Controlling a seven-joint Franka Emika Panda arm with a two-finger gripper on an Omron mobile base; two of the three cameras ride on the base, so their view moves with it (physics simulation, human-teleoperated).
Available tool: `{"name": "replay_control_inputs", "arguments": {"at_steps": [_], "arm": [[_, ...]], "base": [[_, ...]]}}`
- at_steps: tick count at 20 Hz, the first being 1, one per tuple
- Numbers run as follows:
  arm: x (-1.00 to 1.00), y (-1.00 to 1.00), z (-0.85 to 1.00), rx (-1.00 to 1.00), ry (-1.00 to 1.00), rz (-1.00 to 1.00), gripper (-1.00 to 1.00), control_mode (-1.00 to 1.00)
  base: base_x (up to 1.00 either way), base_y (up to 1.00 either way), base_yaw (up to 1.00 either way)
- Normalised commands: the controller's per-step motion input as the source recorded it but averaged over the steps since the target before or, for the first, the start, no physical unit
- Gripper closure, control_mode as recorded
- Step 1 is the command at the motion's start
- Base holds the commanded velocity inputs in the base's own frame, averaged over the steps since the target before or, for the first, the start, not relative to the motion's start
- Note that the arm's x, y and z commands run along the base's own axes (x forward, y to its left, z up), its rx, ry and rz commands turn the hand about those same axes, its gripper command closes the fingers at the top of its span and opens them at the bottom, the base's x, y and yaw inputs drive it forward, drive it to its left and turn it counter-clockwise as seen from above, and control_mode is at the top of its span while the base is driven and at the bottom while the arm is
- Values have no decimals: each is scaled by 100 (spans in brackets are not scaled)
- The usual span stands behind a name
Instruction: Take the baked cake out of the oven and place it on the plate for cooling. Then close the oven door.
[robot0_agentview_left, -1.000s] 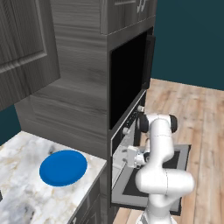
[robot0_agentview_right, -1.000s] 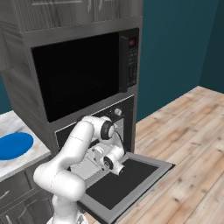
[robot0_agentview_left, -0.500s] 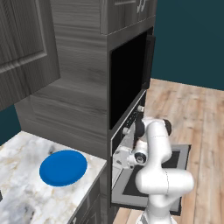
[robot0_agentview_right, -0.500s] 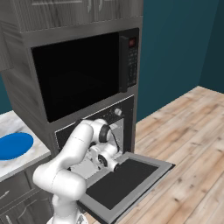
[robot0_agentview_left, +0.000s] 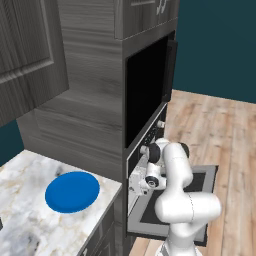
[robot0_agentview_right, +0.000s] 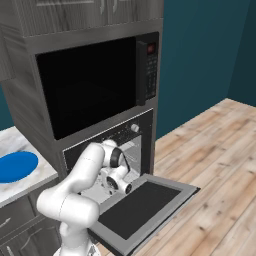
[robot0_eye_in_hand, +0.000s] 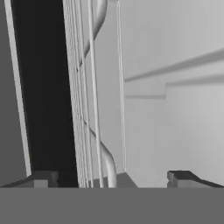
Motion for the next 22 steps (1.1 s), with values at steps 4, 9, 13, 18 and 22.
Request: {"name": "replay_control_inputs", "arguments": {"at_steps": [4, 9, 13, 18, 22], "arm": [[20, 17, -44, -7, 8, 0, -100, -100], [23, 16, -46, -6, 9, 0, -100, -100], [22, 21, -47, -7, 10, 0, -100, -100], [16, 32, -47, -11, 13, 0, 100, -100], [0, -1, -27, -19, 10, -1, 100, -100]], "base": [[0, 0, 0], [0, 0, 0], [0, 0, 0], [0, 0, 0], [0, 0, 0]]}}
